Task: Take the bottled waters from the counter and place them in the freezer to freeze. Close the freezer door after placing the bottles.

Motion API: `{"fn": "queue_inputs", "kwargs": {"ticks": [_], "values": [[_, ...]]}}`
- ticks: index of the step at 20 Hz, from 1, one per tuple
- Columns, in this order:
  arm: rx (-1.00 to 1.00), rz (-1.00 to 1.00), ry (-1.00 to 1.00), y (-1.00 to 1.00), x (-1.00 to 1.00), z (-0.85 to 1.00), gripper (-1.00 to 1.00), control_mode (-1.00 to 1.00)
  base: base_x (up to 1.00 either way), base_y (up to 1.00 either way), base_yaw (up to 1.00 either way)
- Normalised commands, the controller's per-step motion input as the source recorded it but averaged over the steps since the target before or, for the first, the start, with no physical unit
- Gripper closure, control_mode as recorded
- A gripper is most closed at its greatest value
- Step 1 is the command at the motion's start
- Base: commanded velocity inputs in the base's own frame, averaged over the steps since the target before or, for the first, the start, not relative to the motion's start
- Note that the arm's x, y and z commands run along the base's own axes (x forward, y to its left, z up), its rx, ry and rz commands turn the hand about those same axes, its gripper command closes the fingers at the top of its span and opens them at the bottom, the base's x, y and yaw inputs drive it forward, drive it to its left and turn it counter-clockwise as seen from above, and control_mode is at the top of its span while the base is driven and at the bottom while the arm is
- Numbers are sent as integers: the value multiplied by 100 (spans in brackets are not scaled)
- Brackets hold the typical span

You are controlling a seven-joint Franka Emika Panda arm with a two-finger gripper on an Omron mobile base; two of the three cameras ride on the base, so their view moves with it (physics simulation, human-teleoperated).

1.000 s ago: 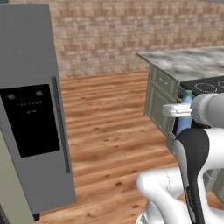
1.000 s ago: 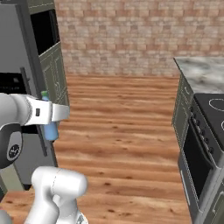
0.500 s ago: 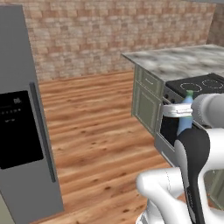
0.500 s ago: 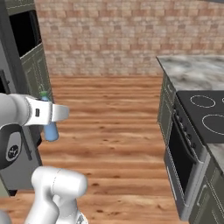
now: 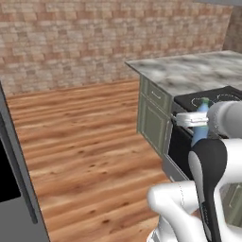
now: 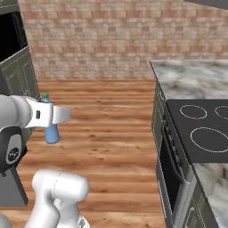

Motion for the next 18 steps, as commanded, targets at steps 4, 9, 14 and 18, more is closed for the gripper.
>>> {"fn": "queue_inputs", "kwargs": {"ticks": [4, 9, 14, 18], "values": [[0, 0, 0, 0, 0, 0, 100, 100, 56, -12, 3], [0, 0, 0, 0, 0, 0, 100, 100, 68, 0, 14], [0, 0, 0, 0, 0, 0, 100, 100, 75, 0, 19], [0, 0, 0, 0, 0, 0, 100, 100, 74, -9, 23]]}}
